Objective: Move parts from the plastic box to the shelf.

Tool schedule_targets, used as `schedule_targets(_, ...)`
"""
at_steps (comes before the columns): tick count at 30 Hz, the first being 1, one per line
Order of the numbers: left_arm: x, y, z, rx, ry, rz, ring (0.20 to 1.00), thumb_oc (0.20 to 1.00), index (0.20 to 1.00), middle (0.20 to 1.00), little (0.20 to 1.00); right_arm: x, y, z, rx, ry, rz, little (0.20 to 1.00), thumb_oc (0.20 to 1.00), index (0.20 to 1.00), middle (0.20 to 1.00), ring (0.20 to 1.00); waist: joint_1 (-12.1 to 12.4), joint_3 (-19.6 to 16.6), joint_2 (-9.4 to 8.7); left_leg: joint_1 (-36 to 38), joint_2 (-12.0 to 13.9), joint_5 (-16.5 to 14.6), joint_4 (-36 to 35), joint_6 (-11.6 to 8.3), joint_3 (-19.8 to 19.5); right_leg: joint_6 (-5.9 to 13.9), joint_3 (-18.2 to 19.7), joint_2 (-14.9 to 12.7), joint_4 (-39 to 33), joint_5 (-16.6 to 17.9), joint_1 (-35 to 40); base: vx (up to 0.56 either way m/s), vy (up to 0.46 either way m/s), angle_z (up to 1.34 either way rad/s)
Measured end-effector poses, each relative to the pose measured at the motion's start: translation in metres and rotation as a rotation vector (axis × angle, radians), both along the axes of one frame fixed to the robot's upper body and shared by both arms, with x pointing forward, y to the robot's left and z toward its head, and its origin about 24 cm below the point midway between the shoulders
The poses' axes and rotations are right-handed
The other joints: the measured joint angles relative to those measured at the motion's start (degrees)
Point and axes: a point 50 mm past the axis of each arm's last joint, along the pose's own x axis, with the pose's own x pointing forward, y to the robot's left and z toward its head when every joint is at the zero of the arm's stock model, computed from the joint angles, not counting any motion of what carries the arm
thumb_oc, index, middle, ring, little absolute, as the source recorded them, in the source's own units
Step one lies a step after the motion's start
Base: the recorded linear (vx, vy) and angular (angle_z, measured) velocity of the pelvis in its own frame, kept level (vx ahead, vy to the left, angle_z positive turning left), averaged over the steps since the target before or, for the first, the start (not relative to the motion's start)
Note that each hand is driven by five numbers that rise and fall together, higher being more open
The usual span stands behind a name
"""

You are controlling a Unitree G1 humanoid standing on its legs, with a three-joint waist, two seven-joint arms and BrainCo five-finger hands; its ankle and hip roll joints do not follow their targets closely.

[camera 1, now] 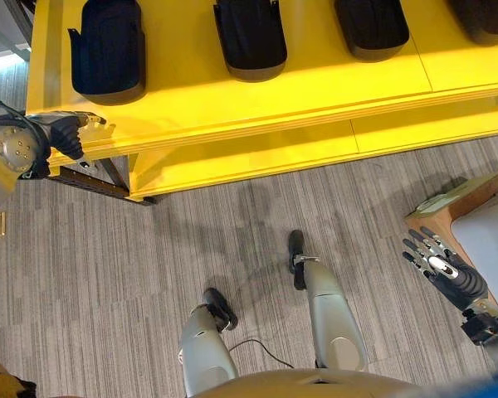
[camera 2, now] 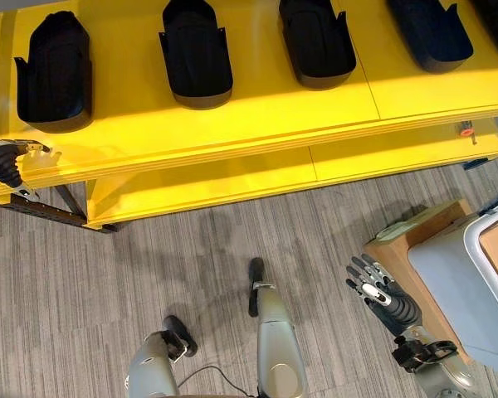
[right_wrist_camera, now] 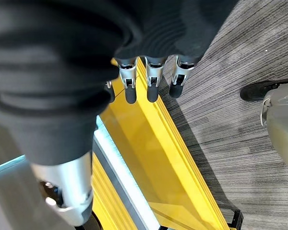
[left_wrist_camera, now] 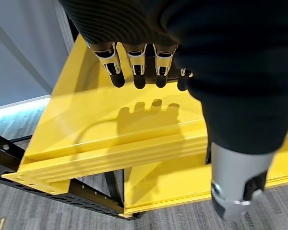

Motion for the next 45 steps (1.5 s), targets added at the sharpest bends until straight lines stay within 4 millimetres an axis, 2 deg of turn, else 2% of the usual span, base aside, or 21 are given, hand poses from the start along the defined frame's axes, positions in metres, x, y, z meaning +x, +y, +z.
schedule_targets(6, 0.002, -0.002, 0.0, 0.015, 0.016, -0.007, 1.0, 1.0, 1.0, 1.0, 1.0, 0.0, 0.0, 0.0, -0.001, 0.0, 0.003, 1.0, 1.0, 1.0, 1.0, 1.0, -0.2, 0.1, 0.3, -1.2, -0.2, 0.0, 0.3, 0.01, 0.2, -0.15, 0.5, -0.1, 1.0, 0.0, -1.8, 0.0, 0.001, -0.01)
schedule_targets(8, 0.002, -0.003, -0.001, 0.013, 0.026, -0.006, 1.0, 1.0, 1.0, 1.0, 1.0, 0.0, -0.001, 0.001, -0.005, 0.0, 0.005, 1.0, 1.0, 1.0, 1.0, 1.0, -0.1, 0.2, 0.3, -1.3, -0.3, -0.1, 1.0, 0.08, -0.1, -1.06, 1.0, -0.2, 2.2, -0.5, -2.3, 0.01, 0.002, -0.02)
schedule_targets(12, 0.003, -0.004, 0.004, 0.016, 0.013, -0.011, 1.0, 1.0, 1.0, 1.0, 1.0, 0.001, -0.004, 0.005, -0.03, 0.002, 0.015, 1.0, 1.0, 1.0, 1.0, 1.0, -0.1, 0.2, 0.31, -1.6, -0.3, -0.8, 1.1, -0.23, -0.4, -1.4, 1.3, -0.1, 2.5, -0.7, -3.0, 0.01, 0.001, -0.03)
schedule_targets(18, 0.003, -0.004, 0.005, 0.015, 0.015, -0.009, 1.0, 1.0, 1.0, 1.0, 1.0, 0.001, -0.005, 0.004, -0.029, 0.003, 0.016, 1.0, 1.0, 1.0, 1.0, 1.0, -0.4, 0.2, 0.36, -2.2, -0.4, -0.8, 0.9, -0.18, -0.1, -0.75, 1.2, -0.2, 1.8, -0.4, -3.4, 0.0, 0.003, -0.01)
schedule_targets(22, 0.005, -0.005, 0.009, 0.026, 0.012, -0.01, 1.0, 1.0, 1.0, 1.0, 1.0, 0.001, -0.005, 0.005, -0.021, 0.0, 0.016, 1.0, 1.0, 1.0, 1.0, 1.0, -0.5, 0.2, 0.44, -2.6, -0.4, -0.8, 1.2, -0.16, -0.3, -0.97, 1.3, -0.2, 2.5, -0.5, -3.9, 0.01, 0.0, 0.01)
schedule_targets(28, 0.009, -0.01, 0.024, 0.054, -0.026, -0.018, 1.0, 1.0, 1.0, 1.0, 1.0, 0.001, -0.004, 0.005, -0.018, -0.001, 0.022, 1.0, 1.0, 1.0, 1.0, 1.0, -0.5, 0.2, 0.44, -2.8, -0.3, -1.1, 1.9, -0.01, -0.5, -1.41, 1.4, -0.3, 3.1, -0.8, -4.0, 0.0, 0.0, 0.0)
schedule_targets(42, 0.009, -0.011, 0.028, 0.059, -0.039, -0.02, 1.0, 1.0, 1.0, 1.0, 1.0, -0.001, -0.005, 0.002, -0.012, 0.016, 0.025, 1.0, 1.0, 1.0, 1.0, 1.0, -0.5, 0.2, 0.42, -3.4, -0.3, -1.1, 2.0, -0.03, -0.4, -1.22, 1.4, -0.3, 3.1, -0.7, -4.8, 0.0, 0.0, 0.0)
schedule_targets(45, 0.011, -0.013, 0.037, 0.063, -0.067, -0.025, 1.0, 1.0, 1.0, 1.0, 1.0, -0.001, -0.005, 0.002, -0.011, 0.016, 0.026, 1.0, 1.0, 1.0, 1.0, 1.0, -0.5, 0.2, 0.39, -3.9, -0.3, -1.1, 2.3, -0.02, -0.6, -1.32, 1.5, -0.4, 3.4, -0.7, -5.1, 0.0, 0.0, 0.0)
